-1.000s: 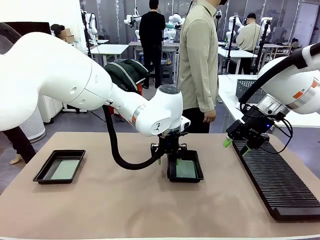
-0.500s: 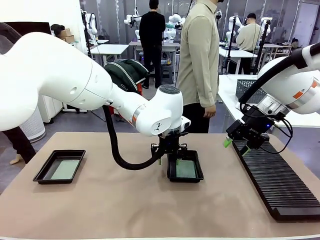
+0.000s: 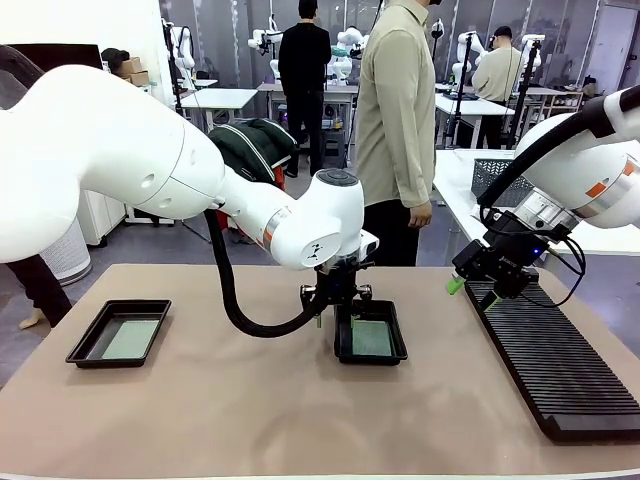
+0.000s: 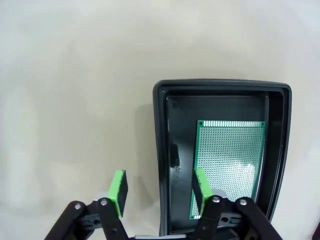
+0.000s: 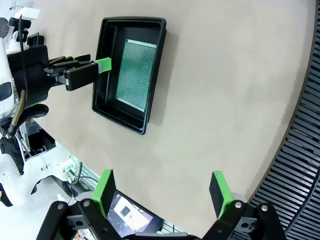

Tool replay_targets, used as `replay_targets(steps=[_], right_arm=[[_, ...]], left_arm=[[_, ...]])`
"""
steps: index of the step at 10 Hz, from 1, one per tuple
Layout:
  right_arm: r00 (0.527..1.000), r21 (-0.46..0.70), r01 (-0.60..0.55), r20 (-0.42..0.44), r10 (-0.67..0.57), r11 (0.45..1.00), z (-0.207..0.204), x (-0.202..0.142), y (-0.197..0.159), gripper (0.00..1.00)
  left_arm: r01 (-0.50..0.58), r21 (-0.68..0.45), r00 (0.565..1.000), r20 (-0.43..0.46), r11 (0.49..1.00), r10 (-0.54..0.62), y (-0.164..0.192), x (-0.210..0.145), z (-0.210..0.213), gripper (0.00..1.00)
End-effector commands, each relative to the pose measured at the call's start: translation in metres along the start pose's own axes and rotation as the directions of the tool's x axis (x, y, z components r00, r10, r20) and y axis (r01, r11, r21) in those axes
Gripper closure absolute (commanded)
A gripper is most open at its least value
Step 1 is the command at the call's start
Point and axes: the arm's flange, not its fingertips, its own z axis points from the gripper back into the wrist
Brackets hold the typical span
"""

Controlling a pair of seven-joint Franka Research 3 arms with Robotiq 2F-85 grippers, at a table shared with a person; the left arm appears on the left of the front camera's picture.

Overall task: Inspect and transfer BCBs to ESD trays.
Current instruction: Pick up the ESD tray and place it on the left side of the table.

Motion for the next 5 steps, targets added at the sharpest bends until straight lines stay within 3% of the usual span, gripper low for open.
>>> replay_targets(steps=[1, 5], right_arm=[[1.0, -0.026, 0.021, 0.008, -0.021, 0.999, -0.0003, 0.0008, 0.0013, 0.0], [1.0, -0.026, 0.021, 0.008, -0.021, 0.999, -0.0003, 0.0008, 0.0013, 0.0]], left_arm=[[-0.008, 0.012, 1.0, -0.009, 1.0, 0.008, -0.0015, 0.0021, -0.0026, 0.37], [0.001, 0.004, 1.0, -0.014, 1.0, -0.001, -0.0054, 0.005, -0.0095, 0.57]])
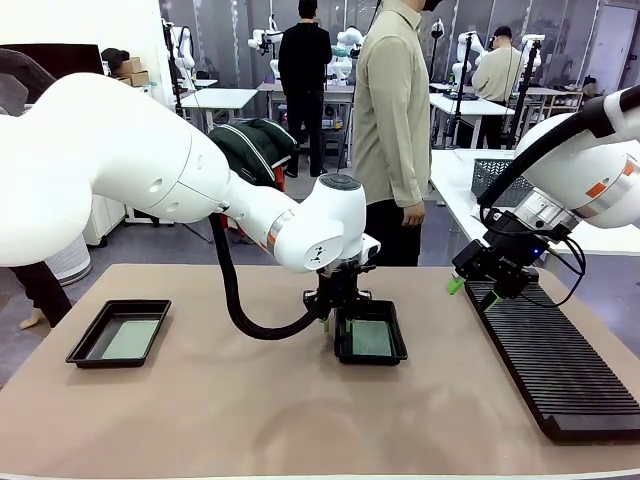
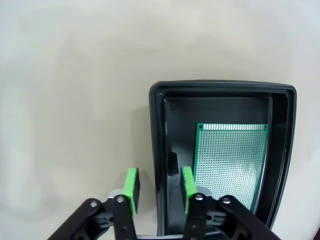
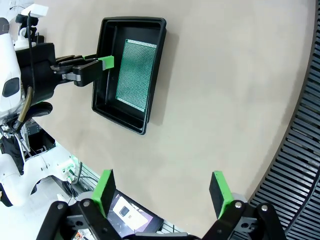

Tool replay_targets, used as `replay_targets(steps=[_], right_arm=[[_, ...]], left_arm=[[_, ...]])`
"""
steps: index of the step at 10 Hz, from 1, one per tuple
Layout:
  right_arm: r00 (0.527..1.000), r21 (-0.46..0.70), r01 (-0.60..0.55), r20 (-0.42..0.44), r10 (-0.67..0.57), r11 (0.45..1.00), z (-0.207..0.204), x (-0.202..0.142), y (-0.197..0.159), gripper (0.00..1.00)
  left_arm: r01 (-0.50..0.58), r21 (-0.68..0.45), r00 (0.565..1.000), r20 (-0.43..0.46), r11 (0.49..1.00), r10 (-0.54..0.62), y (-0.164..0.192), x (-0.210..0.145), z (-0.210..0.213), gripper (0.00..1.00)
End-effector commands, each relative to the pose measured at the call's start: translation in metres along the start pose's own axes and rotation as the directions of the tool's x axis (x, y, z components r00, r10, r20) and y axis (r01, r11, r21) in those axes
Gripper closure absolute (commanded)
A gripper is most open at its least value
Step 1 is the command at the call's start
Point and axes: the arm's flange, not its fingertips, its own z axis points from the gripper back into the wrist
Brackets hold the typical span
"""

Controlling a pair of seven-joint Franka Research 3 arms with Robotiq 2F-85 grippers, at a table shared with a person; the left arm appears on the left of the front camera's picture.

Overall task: Inspect and transfer BCBs to ESD trays.
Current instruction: Pick up the ESD tray and place it on the left side of the table.

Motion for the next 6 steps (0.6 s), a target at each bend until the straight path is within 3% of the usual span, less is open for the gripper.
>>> replay_targets(steps=[1, 2, 3, 4, 5, 6], right_arm=[[1.0, -0.026, 0.021, 0.008, -0.021, 0.999, -0.0003, 0.0008, 0.0013, 0.0], [1.0, -0.026, 0.021, 0.008, -0.021, 0.999, -0.0003, 0.0008, 0.0013, 0.0], [1.0, -0.026, 0.021, 0.008, -0.021, 0.999, -0.0003, 0.0008, 0.0013, 0.0], [1.0, -0.026, 0.021, 0.008, -0.021, 0.999, -0.0003, 0.0008, 0.0013, 0.0], [1.0, -0.026, 0.021, 0.008, -0.021, 0.999, -0.0003, 0.0008, 0.0013, 0.0], [1.0, -0.026, 0.021, 0.008, -0.021, 0.999, -0.0003, 0.0008, 0.0013, 0.0]], left_arm=[[-0.003, 0.003, 1.0, -0.005, 1.0, 0.003, -0.0008, 0.0032, -0.0006, 0.65], [-0.004, 0.004, 1.0, -0.007, 1.0, 0.004, -0.0002, 0.0033, -0.0023, 0.58], [-0.006, 0.001, 1.0, -0.008, 1.0, 0.006, 0.0001, 0.0033, -0.0034, 0.75], [-0.004, 0.0, 1.0, -0.008, 1.0, 0.004, 0.0003, 0.0028, -0.0035, 0.68], [-0.006, 0.001, 1.0, -0.007, 1.0, 0.006, 0.001, 0.0028, -0.003, 0.86], [-0.005, -0.001, 1.0, -0.007, 1.0, 0.005, 0.0012, 0.0022, -0.003, 0.79]])
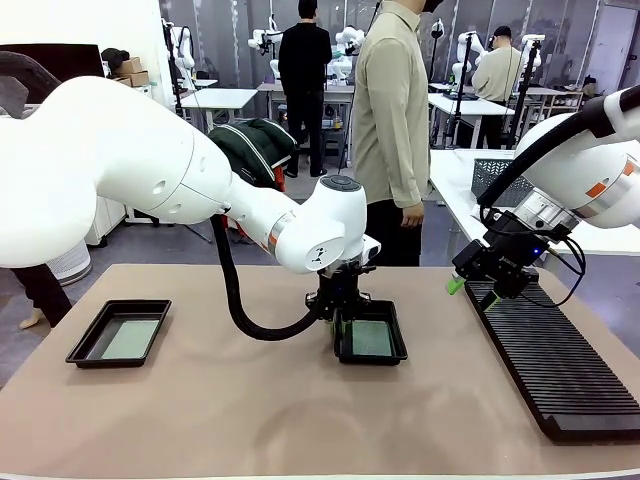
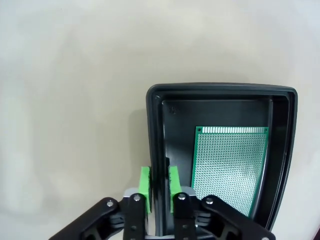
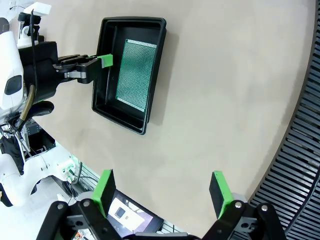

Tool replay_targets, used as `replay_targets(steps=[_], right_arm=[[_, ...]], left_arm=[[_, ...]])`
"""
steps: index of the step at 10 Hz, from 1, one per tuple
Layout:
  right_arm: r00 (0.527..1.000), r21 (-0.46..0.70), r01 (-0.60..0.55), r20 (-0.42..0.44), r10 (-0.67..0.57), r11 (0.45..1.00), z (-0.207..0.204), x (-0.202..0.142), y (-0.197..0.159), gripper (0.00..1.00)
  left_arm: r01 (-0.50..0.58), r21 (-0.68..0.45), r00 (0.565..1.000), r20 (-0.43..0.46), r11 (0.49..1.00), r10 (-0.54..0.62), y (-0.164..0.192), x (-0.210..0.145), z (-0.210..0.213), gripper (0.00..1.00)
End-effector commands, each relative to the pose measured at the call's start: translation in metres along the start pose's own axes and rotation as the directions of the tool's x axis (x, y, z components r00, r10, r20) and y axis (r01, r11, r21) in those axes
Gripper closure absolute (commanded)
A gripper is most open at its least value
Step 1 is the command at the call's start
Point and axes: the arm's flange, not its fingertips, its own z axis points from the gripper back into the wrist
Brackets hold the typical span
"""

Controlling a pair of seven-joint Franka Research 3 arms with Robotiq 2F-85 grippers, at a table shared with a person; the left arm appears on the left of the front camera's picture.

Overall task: Inspect and transfer BCBs to ESD trays.
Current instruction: Pick up the ESD tray and place it on the left side of the table.

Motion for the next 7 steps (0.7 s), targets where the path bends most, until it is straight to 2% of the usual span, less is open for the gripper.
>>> replay_targets(steps=[1, 2, 3, 7], right_arm=[[1.0, -0.026, 0.021, 0.008, -0.021, 0.999, -0.0003, 0.0008, 0.0013, 0.0], [1.0, -0.026, 0.021, 0.008, -0.021, 0.999, -0.0003, 0.0008, 0.0013, 0.0], [1.0, -0.026, 0.021, 0.008, -0.021, 0.999, -0.0003, 0.0008, 0.0013, 0.0], [1.0, -0.026, 0.021, 0.008, -0.021, 0.999, -0.0003, 0.0008, 0.0013, 0.0]], left_arm=[[0.0, -0.003, 1.0, -0.002, 1.0, 0.0, 0.002, -0.0005, 0.0005, 0.97], [0.0, -0.007, 1.0, -0.002, 1.0, 0.0, 0.0019, -0.0014, 0.0006, 0.89], [0.0, -0.006, 1.0, -0.004, 1.0, 0.0, 0.002, -0.0017, 0.0002, 1.0], [-0.005, -0.013, 1.0, -0.01, 1.0, 0.005, 0.0045, -0.0027, -0.0008, 1.0]])
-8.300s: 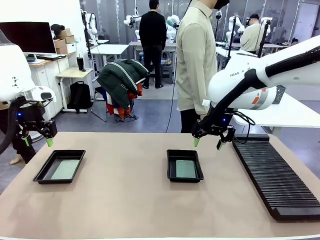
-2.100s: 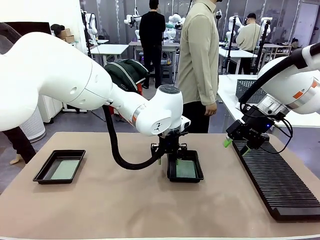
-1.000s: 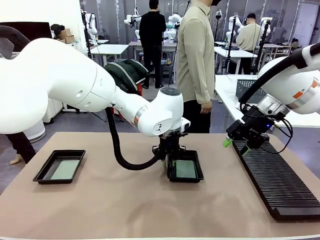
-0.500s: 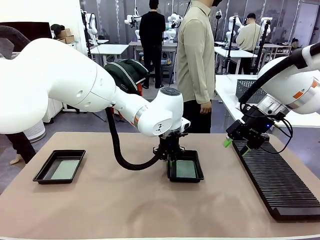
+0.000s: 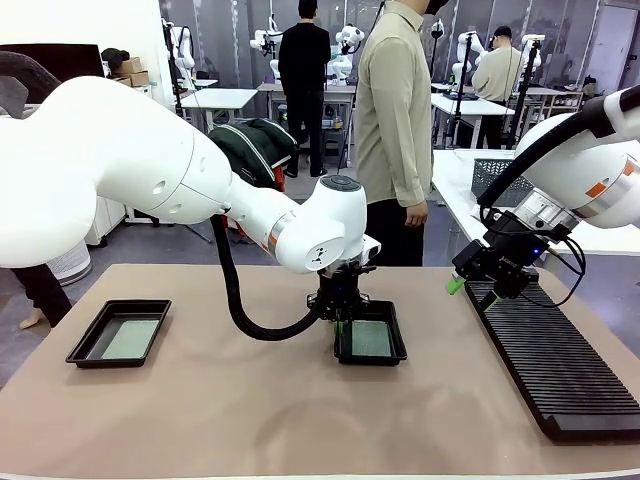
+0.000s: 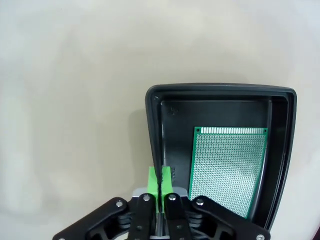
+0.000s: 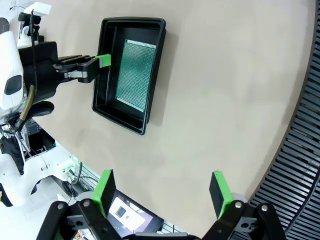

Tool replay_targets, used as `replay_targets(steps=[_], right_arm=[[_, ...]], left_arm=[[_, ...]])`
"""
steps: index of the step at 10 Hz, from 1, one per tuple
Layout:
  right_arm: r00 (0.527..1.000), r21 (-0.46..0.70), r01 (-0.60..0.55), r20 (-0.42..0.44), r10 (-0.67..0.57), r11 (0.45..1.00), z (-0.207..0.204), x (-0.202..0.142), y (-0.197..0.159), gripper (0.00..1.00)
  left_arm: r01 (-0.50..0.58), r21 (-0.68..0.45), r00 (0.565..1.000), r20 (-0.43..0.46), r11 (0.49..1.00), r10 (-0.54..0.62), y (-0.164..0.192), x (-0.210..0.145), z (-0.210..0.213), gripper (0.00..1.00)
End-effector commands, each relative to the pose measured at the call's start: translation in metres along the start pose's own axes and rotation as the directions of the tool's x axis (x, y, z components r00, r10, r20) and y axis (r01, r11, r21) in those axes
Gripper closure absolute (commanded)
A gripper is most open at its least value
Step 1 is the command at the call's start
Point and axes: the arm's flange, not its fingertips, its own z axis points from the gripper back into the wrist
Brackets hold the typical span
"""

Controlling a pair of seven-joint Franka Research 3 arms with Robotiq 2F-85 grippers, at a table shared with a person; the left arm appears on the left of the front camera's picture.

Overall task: Inspect and transfer BCBs to ESD trays.
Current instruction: Pick up the ESD tray and place it on the left side of the table.

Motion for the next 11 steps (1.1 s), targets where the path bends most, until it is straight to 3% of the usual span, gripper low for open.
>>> replay_targets(steps=[1, 2, 7, 11], right_arm=[[1.0, -0.026, 0.021, 0.008, -0.021, 0.999, 0.0, 0.001, 0.001, 0.0], [1.0, -0.026, 0.021, 0.008, -0.021, 0.999, 0.0, 0.001, 0.001, 0.0], [1.0, -0.026, 0.021, 0.008, -0.021, 0.999, 0.0, 0.001, 0.001, 0.0], [1.0, -0.026, 0.021, 0.008, -0.021, 0.999, 0.0, 0.001, 0.001, 0.0]], left_arm=[[-0.009, -0.043, 1.0, 0.004, 0.999, 0.009, 0.007, -0.003, 0.001, 1.0], [0.0, 0.0, 1.0, 0.0, 1.0, 0.0, 0.0, 0.0, 0.0, 0.99], [-0.004, -0.009, 1.0, 0.001, 1.0, 0.004, -0.001, 0.0, 0.001, 0.97], [-0.027, -0.152, 1.0, -0.009, 0.988, 0.026, 0.036, 0.009, 0.011, 0.97]])
